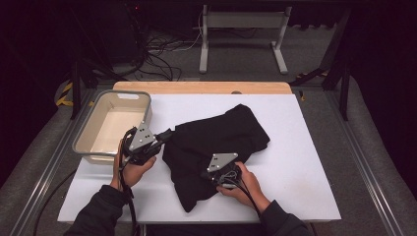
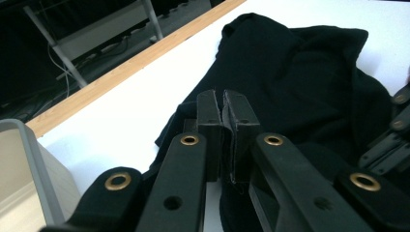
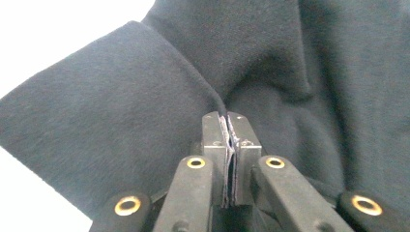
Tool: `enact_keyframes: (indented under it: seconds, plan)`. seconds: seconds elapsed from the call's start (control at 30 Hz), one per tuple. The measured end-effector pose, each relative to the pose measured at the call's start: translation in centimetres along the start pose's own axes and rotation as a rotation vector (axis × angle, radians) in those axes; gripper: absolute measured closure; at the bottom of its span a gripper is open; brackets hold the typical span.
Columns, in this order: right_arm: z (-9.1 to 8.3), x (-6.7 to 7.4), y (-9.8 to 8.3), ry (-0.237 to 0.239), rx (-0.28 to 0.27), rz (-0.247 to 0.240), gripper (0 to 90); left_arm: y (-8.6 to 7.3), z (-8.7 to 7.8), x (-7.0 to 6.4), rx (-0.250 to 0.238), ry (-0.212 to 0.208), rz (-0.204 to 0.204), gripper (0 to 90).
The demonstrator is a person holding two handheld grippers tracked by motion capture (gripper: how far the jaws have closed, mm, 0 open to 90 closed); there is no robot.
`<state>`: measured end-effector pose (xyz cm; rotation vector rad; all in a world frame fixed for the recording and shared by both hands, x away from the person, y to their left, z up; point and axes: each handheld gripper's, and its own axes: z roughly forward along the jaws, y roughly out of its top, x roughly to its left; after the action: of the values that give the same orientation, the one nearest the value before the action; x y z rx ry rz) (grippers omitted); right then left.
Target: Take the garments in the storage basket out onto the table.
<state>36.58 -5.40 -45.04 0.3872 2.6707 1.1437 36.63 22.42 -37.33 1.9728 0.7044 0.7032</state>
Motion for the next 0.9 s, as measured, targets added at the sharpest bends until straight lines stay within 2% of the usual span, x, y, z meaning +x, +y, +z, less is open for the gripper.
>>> enact_keyframes:
  seconds: [0.07,0.27,0.4,0.43,0.47,0.53,0.57,0.63,0.67,0.8,0.9]
  plan:
    - [-1.3,0.0,-0.2,-0.002,-0.03,0.007,88.1,0.0,-0.1,0.0,-0.002,0.0,-0.001,86.7]
    - [-7.2,0.2,-0.9,-0.086,-0.16,0.033,88.1,0.0,-0.4,0.0,0.0,-0.004,0.001,86.9]
    - [-12.4,0.0,-2.7,-0.168,-0.243,0.051,88.1,-0.1,-1.0,-0.2,-0.006,-0.006,0.003,86.9]
    - [-14.0,-0.1,-3.3,-0.19,-0.284,0.069,88.1,0.0,-1.2,-0.3,-0.008,-0.007,0.004,86.9]
    - [-14.0,-0.1,-3.3,-0.19,-0.284,0.069,88.1,0.0,-1.2,-0.3,-0.008,-0.007,0.004,86.9]
    - [-17.1,-0.3,-4.6,-0.229,-0.357,0.114,88.1,0.0,-1.6,-0.6,-0.012,-0.023,0.004,86.9]
    - [-18.9,-0.1,-5.6,-0.273,-0.384,0.127,88.2,0.1,-2.0,-1.0,-0.013,-0.027,0.015,86.9]
    - [-20.0,0.2,-6.3,-0.301,-0.394,0.145,88.2,0.2,-2.7,-1.5,-0.014,-0.033,0.024,86.9]
    - [-20.0,0.2,-6.3,-0.301,-0.394,0.145,88.2,0.2,-2.7,-1.5,-0.014,-0.033,0.024,86.9]
    - [-22.1,0.8,-8.1,-0.37,-0.41,0.189,88.0,-0.1,-4.3,-2.0,-0.029,-0.048,0.02,86.5]
    - [-22.5,0.9,-8.7,-0.381,-0.408,0.203,87.3,-0.5,-5.2,-2.3,-0.036,-0.068,0.006,85.9]
